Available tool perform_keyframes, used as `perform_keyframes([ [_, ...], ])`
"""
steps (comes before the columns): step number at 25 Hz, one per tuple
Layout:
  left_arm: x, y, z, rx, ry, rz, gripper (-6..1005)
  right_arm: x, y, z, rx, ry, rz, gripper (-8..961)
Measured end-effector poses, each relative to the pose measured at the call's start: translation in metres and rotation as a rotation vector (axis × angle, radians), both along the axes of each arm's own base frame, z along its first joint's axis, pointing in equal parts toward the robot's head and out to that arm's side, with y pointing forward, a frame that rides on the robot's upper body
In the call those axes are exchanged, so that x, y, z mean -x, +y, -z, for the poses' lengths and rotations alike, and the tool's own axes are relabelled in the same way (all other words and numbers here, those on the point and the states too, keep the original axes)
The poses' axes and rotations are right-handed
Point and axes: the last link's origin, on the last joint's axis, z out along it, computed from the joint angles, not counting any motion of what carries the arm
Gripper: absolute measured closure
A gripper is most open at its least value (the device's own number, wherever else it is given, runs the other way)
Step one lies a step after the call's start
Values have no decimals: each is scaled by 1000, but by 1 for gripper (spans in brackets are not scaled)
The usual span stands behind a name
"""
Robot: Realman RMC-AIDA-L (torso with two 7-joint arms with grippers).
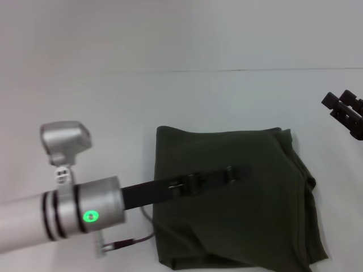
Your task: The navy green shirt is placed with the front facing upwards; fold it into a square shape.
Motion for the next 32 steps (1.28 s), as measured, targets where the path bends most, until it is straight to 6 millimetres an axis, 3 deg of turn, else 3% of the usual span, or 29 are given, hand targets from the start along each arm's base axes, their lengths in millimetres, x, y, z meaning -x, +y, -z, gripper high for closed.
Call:
perform_keyframes([
  [4, 17, -5, -23, -5, 67, 73, 76, 11, 2, -17, 132, 17, -61, 332],
  [7, 28, -7, -34, -15, 141, 125, 68, 30, 5, -27, 254, -23, -151, 280],
  [12, 37, -6, -44, -76, 232, 206, 60, 65, 5, -15, 447, -201, -362, 280],
  [15, 37, -7, -46, -90, 248, 248, 61, 72, 4, 1, 529, -295, -426, 280],
  [20, 40, -10, -46, -97, 290, 303, 61, 59, -2, 14, 573, -421, -434, 280],
  [26, 42, -10, -47, -105, 299, 304, 62, 30, 2, 17, 575, -547, -297, 280],
  [32, 41, -9, -47, -109, 300, 309, 62, 14, 7, 20, 552, -616, -211, 280],
])
